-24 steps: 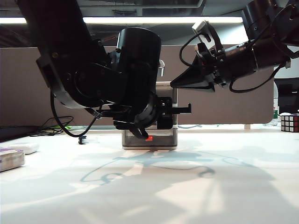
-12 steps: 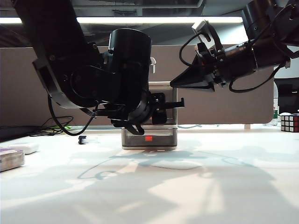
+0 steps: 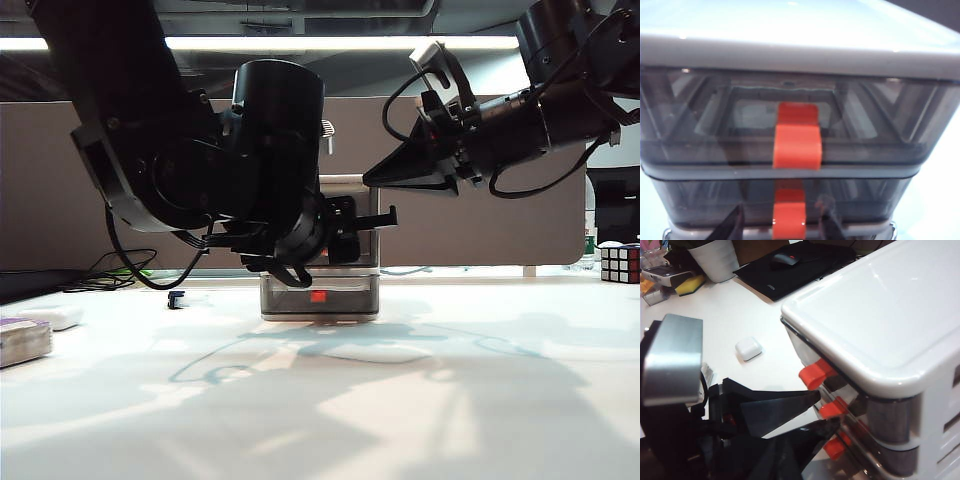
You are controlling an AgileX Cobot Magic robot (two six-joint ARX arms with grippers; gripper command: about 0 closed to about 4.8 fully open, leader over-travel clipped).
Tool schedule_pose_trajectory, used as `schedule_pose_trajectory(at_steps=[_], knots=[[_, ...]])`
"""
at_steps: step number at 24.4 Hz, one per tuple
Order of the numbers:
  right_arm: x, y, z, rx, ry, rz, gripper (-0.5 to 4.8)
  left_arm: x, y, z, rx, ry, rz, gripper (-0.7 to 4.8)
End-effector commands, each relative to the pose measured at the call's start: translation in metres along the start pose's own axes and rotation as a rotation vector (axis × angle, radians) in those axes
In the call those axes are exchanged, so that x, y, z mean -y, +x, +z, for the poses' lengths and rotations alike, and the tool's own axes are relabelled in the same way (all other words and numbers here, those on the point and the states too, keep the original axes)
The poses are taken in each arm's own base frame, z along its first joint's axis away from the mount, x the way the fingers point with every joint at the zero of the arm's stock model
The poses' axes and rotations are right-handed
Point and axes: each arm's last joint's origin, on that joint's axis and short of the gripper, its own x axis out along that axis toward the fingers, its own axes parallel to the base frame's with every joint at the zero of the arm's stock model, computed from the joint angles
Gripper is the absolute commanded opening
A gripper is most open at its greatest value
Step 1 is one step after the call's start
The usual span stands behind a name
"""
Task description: Open the second layer of the drawer on the table, pick up a pack of napkins on the table and put it in, and finally close the drawer.
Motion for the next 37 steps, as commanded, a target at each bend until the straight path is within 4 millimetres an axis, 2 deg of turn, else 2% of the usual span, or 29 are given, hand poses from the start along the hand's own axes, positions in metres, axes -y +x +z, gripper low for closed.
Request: schedule_pose_trajectory(at_steps=[1,16,29,30,33,37], knots=[[-0.001,-0.001,0.004,0.019,-0.022,0.002,-0.05,0.001,0.001,0.003,0.015,-0.012,-0.006,1.83],[-0.001,0.000,0.004,0.019,-0.022,0.003,-0.05,0.002,0.009,0.007,0.016,-0.010,-0.033,1.82],[-0.001,-0.001,0.004,0.019,-0.022,0.002,-0.05,0.003,0.011,0.004,-0.017,0.015,-0.021,1.74],[-0.001,-0.001,0.004,0.019,-0.022,0.002,-0.05,0.003,0.011,0.004,-0.018,0.015,-0.021,1.63],[-0.001,-0.001,0.004,0.019,-0.022,0.002,-0.05,0.003,0.011,0.004,-0.018,0.015,-0.021,0.79],[-0.001,-0.001,0.004,0.018,-0.021,0.002,-0.05,0.003,0.011,0.004,-0.018,0.016,-0.021,0.49]])
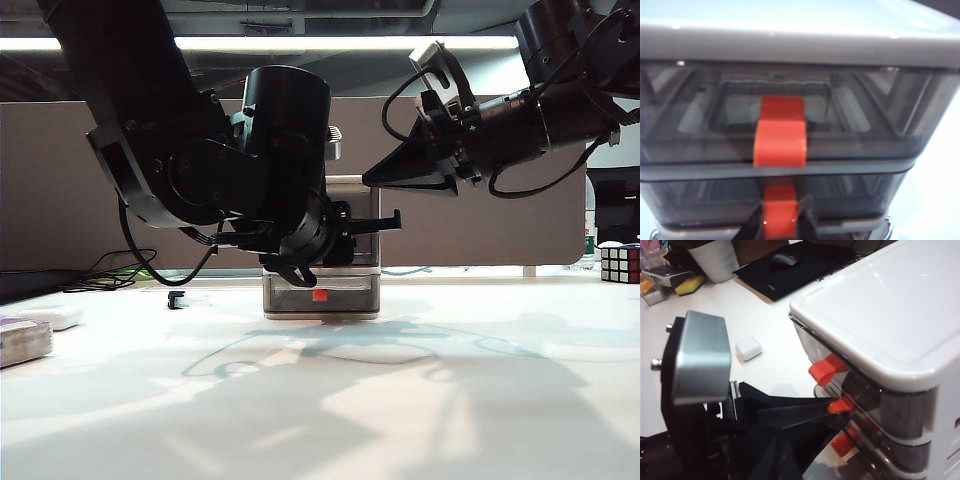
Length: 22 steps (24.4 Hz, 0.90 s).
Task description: Open the second layer of the drawer on the table, pick up a pack of napkins on the table and put it in, and finally close the drawer.
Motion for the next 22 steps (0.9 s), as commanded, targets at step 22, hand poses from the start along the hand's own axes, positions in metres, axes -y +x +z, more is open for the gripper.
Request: schedule_pose_trajectory(at_steps=[22], knots=[[0.027,0.030,0.012,0.048,-0.031,-0.015,-0.05,0.001,0.000,0.001,-0.003,0.007,-0.002,-0.06]])
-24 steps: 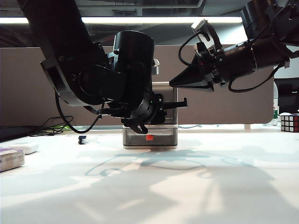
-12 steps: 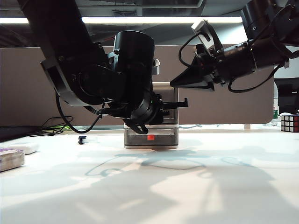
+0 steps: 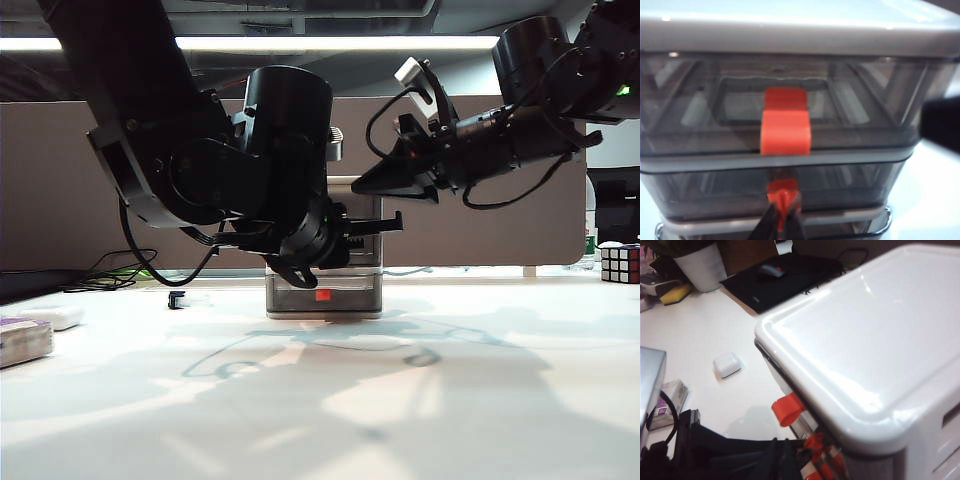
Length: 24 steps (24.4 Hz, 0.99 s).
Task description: Open the second layer of the drawer on the table, pick up a pack of napkins on the table and put it in, and finally close the drawer.
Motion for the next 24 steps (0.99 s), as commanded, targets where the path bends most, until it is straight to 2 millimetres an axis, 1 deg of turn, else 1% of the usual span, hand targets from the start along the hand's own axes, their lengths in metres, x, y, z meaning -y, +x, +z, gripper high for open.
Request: schedule_pose_trajectory(at_steps=[1,4,9,17,19,22,24], knots=[[0.005,0.007,0.006,0.018,-0.009,0.005,-0.05,0.000,0.000,0.002,0.005,0.001,0.000,-0.06],[0.011,0.013,0.007,0.020,0.003,0.004,-0.05,0.000,0.000,0.002,0.004,0.002,0.000,-0.06],[0.012,0.014,0.010,0.032,-0.009,0.000,-0.05,0.003,-0.002,0.001,-0.002,0.009,-0.007,-0.06],[0.012,0.014,0.010,0.031,-0.008,0.000,-0.05,0.019,-0.020,-0.007,-0.042,0.095,0.001,-0.06],[0.012,0.014,0.010,0.031,-0.008,0.000,-0.05,0.020,-0.026,-0.008,-0.043,0.097,-0.009,-0.06],[0.012,0.014,0.010,0.031,-0.007,0.000,-0.05,0.016,-0.038,-0.008,-0.038,0.095,0.029,-0.06],[0.012,0.014,0.010,0.029,-0.006,0.002,-0.05,0.015,-0.038,-0.008,-0.038,0.083,0.020,-0.06]])
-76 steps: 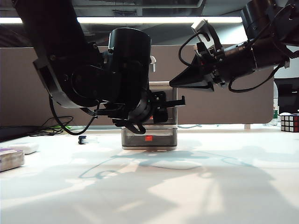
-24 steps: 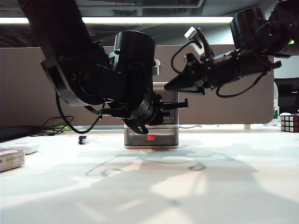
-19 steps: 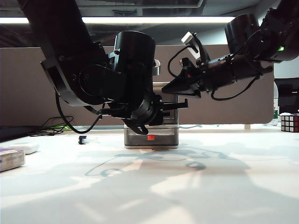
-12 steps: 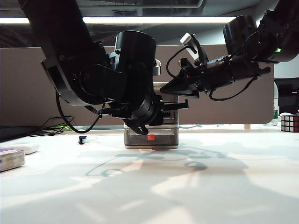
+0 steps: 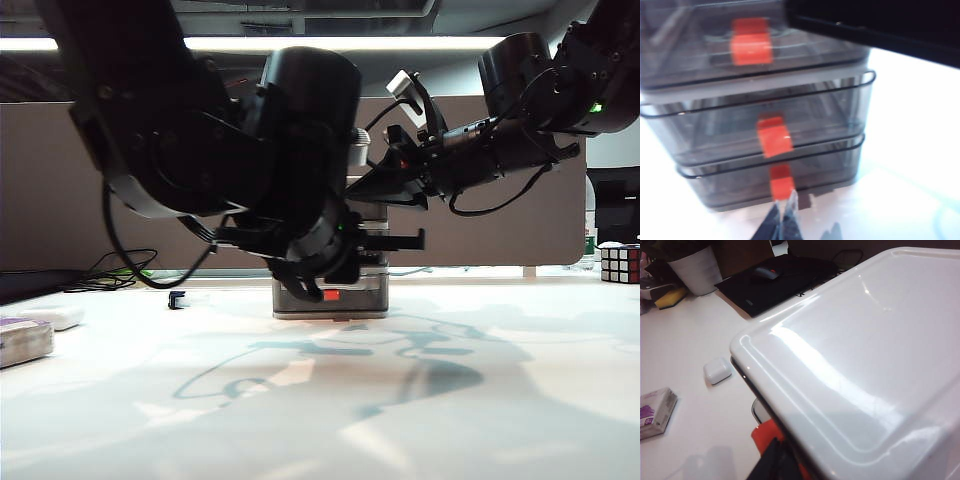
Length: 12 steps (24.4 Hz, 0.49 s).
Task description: Open the second layer of the drawer on the table, pick up a pack of napkins on the table and put it in, and finally close the drawer.
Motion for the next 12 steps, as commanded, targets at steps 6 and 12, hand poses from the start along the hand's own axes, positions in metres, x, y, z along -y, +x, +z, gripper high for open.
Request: schedule_pose_trajectory(at_steps=[6,12], knots=[[0.000,0.000,0.004,0.014,-0.013,0.003,-0.05,-0.010,0.011,0.008,0.053,-0.131,-0.075,1.21],[0.000,0.000,0.004,0.016,-0.015,0.003,-0.05,-0.024,0.026,0.007,0.042,-0.161,-0.112,1.21]])
